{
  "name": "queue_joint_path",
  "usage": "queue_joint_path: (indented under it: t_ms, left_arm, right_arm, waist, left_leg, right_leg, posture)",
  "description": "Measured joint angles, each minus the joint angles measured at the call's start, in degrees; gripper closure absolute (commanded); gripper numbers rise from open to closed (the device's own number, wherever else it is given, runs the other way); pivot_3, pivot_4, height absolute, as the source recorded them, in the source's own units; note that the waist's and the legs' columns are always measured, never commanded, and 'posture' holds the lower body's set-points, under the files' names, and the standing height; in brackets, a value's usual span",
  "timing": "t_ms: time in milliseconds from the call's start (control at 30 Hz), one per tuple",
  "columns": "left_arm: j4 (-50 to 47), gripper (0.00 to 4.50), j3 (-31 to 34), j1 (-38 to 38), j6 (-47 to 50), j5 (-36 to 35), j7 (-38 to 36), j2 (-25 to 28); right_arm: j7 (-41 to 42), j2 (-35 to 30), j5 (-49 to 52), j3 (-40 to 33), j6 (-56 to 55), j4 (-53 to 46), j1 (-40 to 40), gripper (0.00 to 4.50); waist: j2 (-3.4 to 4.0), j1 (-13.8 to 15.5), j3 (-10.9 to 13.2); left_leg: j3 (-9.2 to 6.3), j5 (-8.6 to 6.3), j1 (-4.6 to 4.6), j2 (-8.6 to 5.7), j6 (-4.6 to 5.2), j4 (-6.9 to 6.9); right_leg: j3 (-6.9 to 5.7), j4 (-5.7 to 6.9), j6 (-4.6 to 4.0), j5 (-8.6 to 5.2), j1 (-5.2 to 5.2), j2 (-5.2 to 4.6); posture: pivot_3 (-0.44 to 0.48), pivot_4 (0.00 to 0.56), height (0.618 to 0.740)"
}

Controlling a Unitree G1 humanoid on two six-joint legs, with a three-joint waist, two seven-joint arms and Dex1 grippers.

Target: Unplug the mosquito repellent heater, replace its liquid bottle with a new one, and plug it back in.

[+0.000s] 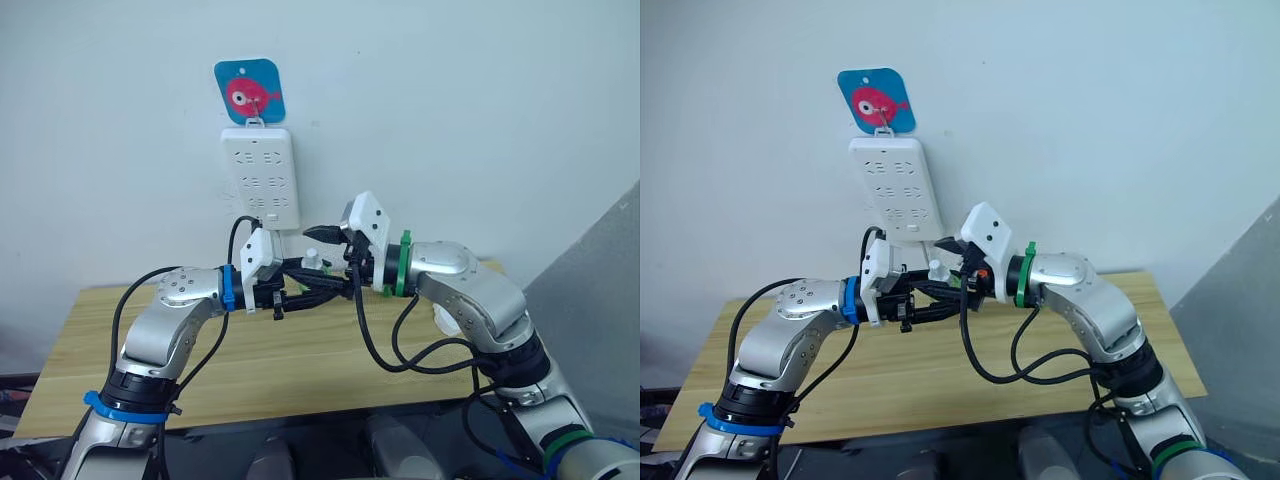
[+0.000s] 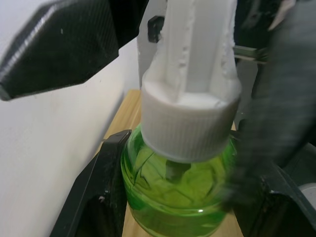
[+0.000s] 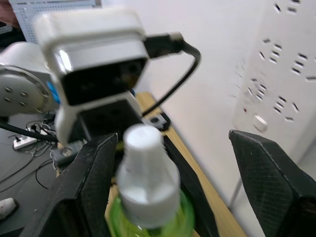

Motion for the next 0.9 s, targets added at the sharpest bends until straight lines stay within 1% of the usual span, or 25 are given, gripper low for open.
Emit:
queue_joint_path:
  t_ms: [67, 200, 333, 433, 500, 700, 833, 900]
  left_arm:
    - [0.00, 2.21, 0.00, 0.00, -0.03, 0.02, 0.31, -0.05]
    - [0.15, 2.21, -0.01, 0.31, -0.10, 0.19, 0.97, -0.08]
    - [0.14, 2.21, -0.02, 0.88, -0.82, 0.15, 0.41, -0.05]
    - [0.14, 2.21, -0.03, 0.91, -1.03, 0.14, 0.05, -0.06]
    - [0.14, 2.21, -0.03, 0.92, -1.13, 0.14, -0.23, -0.06]
    - [0.17, 2.21, -0.05, 0.92, -1.24, 0.16, -0.50, -0.05]
    - [0.16, 2.21, -0.05, 0.93, -1.24, 0.16, -0.51, -0.05]
    - [0.15, 2.21, -0.05, 0.94, -1.21, 0.15, -0.48, -0.05]
  right_arm:
    - [1.56, -1.57, 0.83, -0.76, -0.02, -0.01, -0.18, 0.73]
    - [6.31, -7.77, 1.82, -1.74, -0.56, -0.64, -0.31, 0.73]
    - [10.67, -14.80, 4.42, -6.30, 1.06, -0.94, -0.09, 0.73]
    - [13.69, -16.83, 7.75, -7.07, 3.20, -2.98, 0.96, 0.73]
    - [13.89, -15.94, 9.88, -7.31, 4.56, -4.32, 1.30, 0.73]
    - [8.05, -7.21, 10.53, -6.08, 6.77, -5.66, -0.35, 0.73]
    - [6.59, -4.67, 10.27, -4.99, 6.86, -4.76, -1.38, 0.73]
    - [6.59, -4.18, 10.22, -4.56, 6.85, -4.01, -2.00, 1.12]
  waist:
    - [0.00, -0.01, 0.00]
    - [0.00, 0.00, 0.00]
    - [0.00, 0.07, 0.00]
    - [0.00, -0.16, 0.00]
    - [0.00, -0.41, 0.00]
    - [0.00, -0.42, 0.00]
    - [0.00, -0.18, 0.00]
    - [0.00, -0.09, 0.00]
  left_leg:
    - [0.00, 0.00, 0.00, 0.00, 0.00, -0.01]
    - [0.01, 0.00, 0.00, 0.00, 0.00, -0.01]
    - [0.03, 0.00, 0.00, -0.01, 0.00, -0.02]
    - [0.04, 0.00, 0.01, 0.03, 0.01, -0.05]
    - [0.05, 0.00, 0.02, 0.04, 0.01, -0.05]
    - [0.07, 0.00, 0.01, 0.02, 0.00, 0.01]
    - [0.05, 0.00, 0.00, 0.02, 0.00, -0.02]
    - [0.05, 0.00, 0.00, 0.02, 0.00, -0.03]
  right_leg:
    - [0.00, 0.00, 0.00, 0.00, 0.00, 0.00]
    - [0.00, -0.03, 0.00, 0.00, 0.01, 0.00]
    - [0.01, -0.06, 0.00, 0.00, 0.02, 0.00]
    - [0.02, -0.05, 0.00, -0.01, 0.00, 0.04]
    - [0.04, -0.04, 0.00, -0.01, -0.01, 0.06]
    - [0.07, -0.05, 0.01, 0.00, 0.01, 0.05]
    - [0.05, -0.06, 0.01, -0.01, -0.01, 0.04]
    - [0.04, -0.06, 0.01, 0.00, -0.01, 0.04]
  posture:
    - [-0.178, 0.081, 0.740]
    - [-0.178, 0.081, 0.740]
    - [-0.181, 0.083, 0.740]
    - [-0.183, 0.082, 0.740]
    - [-0.184, 0.081, 0.740]
    - [-0.184, 0.080, 0.740]
    - [-0.184, 0.080, 0.740]
    - [-0.177, 0.080, 0.740]
